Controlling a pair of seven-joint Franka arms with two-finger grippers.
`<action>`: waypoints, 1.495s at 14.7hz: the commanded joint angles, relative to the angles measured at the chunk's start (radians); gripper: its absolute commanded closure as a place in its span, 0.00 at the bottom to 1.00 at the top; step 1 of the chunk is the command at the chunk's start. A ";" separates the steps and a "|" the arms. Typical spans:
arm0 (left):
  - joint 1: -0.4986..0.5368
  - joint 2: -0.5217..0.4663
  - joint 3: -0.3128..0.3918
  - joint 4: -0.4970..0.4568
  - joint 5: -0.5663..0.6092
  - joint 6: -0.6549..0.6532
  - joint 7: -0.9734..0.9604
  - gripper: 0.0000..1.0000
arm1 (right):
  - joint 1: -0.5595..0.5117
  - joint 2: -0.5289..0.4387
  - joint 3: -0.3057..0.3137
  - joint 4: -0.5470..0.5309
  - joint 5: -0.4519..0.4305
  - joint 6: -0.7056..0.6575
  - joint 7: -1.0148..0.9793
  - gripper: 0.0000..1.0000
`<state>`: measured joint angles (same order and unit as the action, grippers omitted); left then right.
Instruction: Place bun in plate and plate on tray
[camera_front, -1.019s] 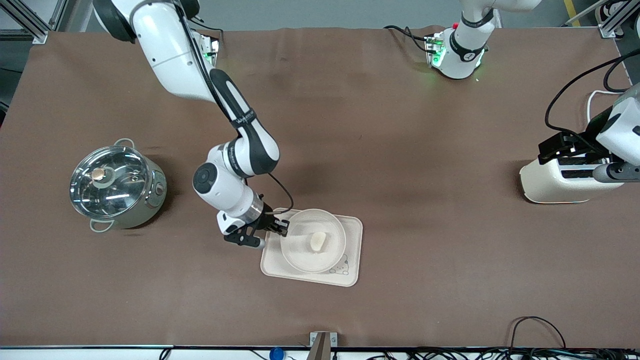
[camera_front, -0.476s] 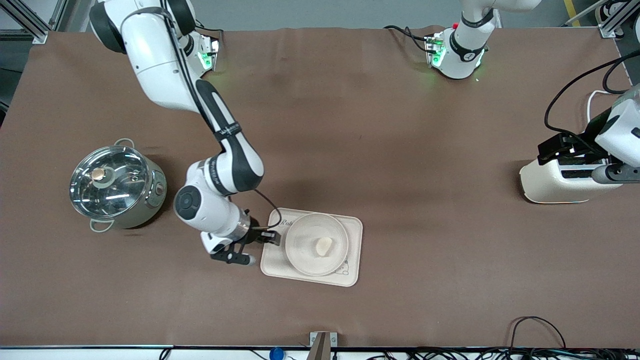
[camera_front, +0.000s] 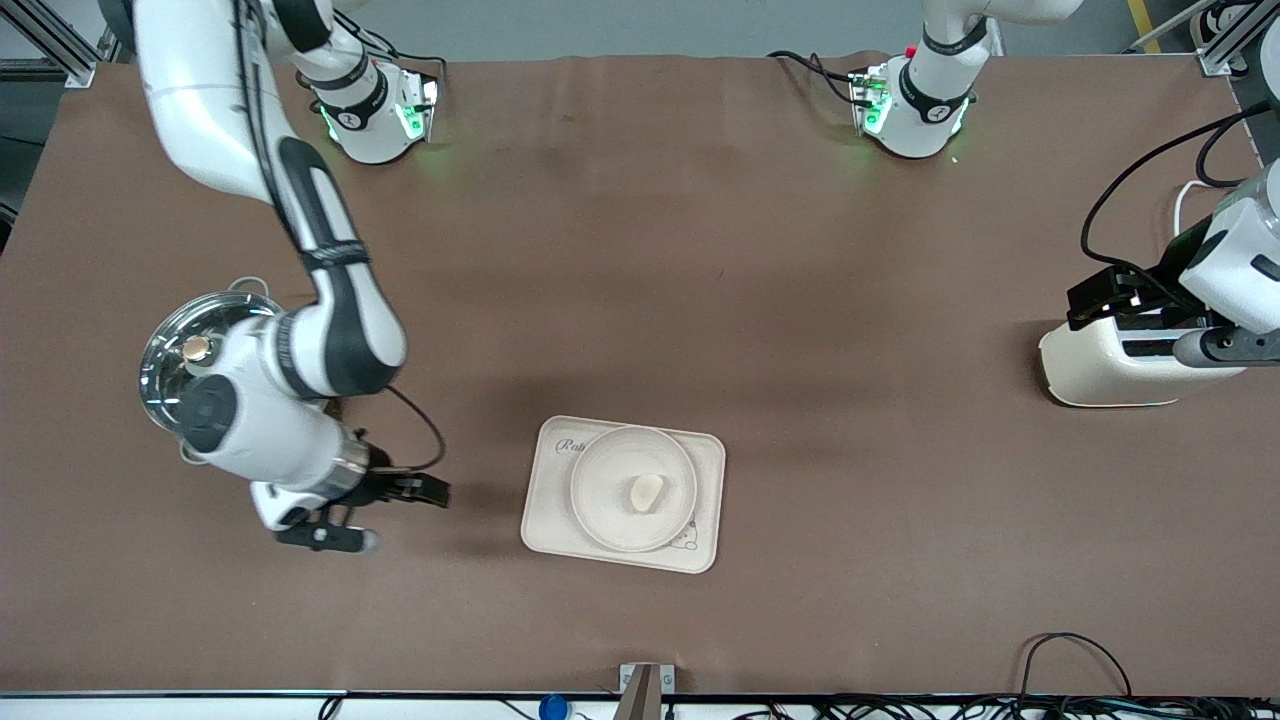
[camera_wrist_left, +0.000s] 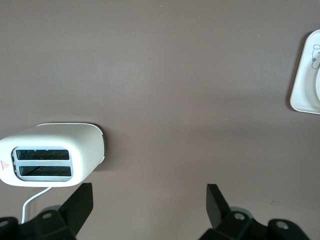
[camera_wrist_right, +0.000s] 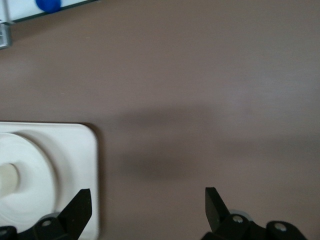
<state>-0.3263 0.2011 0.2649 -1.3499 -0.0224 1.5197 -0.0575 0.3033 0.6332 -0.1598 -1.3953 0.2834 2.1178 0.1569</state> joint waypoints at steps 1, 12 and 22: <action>-0.007 0.004 0.007 0.015 -0.011 -0.004 0.002 0.00 | -0.012 -0.191 -0.023 -0.177 -0.113 -0.045 -0.036 0.00; -0.004 -0.002 -0.015 0.018 0.007 -0.047 0.002 0.00 | -0.121 -0.622 -0.029 -0.234 -0.289 -0.462 -0.117 0.00; 0.018 0.003 -0.012 0.020 -0.030 -0.015 -0.027 0.00 | -0.125 -0.647 -0.024 -0.116 -0.293 -0.541 -0.111 0.00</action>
<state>-0.3093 0.2013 0.2494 -1.3459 -0.0363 1.5049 -0.0742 0.1856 -0.0252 -0.1970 -1.5340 0.0131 1.5921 0.0435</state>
